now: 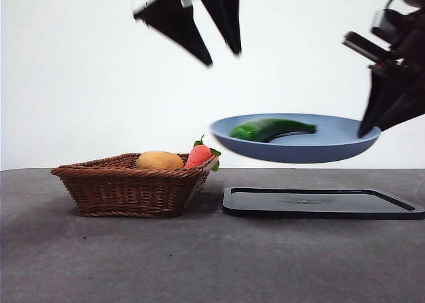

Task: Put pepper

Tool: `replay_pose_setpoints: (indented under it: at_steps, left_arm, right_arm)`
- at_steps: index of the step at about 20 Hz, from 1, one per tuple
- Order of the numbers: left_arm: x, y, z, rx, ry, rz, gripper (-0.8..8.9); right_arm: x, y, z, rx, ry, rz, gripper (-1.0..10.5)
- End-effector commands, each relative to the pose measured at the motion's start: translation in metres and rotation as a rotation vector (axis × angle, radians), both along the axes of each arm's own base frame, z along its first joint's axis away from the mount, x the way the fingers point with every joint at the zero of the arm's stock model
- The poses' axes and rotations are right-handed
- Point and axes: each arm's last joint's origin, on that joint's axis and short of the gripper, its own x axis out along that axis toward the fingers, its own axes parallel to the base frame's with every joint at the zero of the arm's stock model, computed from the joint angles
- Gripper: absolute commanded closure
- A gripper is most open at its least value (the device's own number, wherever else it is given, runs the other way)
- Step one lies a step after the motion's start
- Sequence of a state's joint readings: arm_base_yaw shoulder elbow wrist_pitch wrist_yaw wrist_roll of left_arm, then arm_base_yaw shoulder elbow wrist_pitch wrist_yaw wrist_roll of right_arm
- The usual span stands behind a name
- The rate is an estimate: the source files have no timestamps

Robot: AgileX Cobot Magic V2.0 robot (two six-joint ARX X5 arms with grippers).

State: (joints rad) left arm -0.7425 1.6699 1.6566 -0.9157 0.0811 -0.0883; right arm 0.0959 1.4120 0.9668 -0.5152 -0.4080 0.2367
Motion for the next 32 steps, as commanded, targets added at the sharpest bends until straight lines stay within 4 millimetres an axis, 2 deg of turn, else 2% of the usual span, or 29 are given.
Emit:
replay_pose_setpoints:
  at_steps: [1, 4, 8, 12, 16, 21, 23, 26, 28, 32]
  left_arm:
    - [-0.017, 0.012, 0.030, -0.053, -0.072, -0.020, 5.65]
    - [-0.046, 0.039, 0.069, -0.141, -0.167, -0.019, 5.67]
    - [-0.072, 0.063, 0.095, -0.207, -0.240, -0.017, 5.67]
    - [-0.078, 0.069, 0.100, -0.218, -0.248, -0.014, 5.67]
    - [-0.079, 0.070, 0.098, -0.204, -0.235, -0.013, 5.66]
    - [-0.079, 0.070, 0.098, -0.205, -0.236, -0.013, 5.67]
    - [-0.079, 0.070, 0.098, -0.204, -0.236, -0.014, 5.67]
    - [-0.079, 0.070, 0.098, -0.194, -0.244, -0.006, 5.67]
    - [-0.078, 0.071, 0.098, -0.166, -0.259, 0.011, 5.67]
    - [-0.079, 0.073, 0.095, -0.115, -0.265, -0.014, 5.68]
  right_arm:
    - [0.018, -0.015, -0.005, 0.006, 0.013, -0.064, 9.4]
    - [0.046, -0.031, -0.025, 0.004, 0.066, -0.115, 9.4]
    - [0.080, -0.036, -0.048, 0.009, 0.115, -0.135, 9.4]
    - [0.091, -0.036, -0.067, 0.011, 0.158, -0.138, 9.4]
    - [0.092, -0.036, -0.069, 0.007, 0.155, -0.131, 9.4]
    - [0.090, -0.036, -0.066, 0.014, 0.158, -0.127, 7.9]
    - [0.086, -0.036, -0.052, 0.014, 0.127, -0.127, 7.6]
    - [0.068, -0.036, -0.008, 0.003, 0.026, -0.106, 7.6]
    - [0.044, -0.033, 0.028, -0.008, -0.038, -0.080, 7.6]
    - [-0.026, -0.015, 0.090, -0.028, -0.140, 0.055, 7.7]
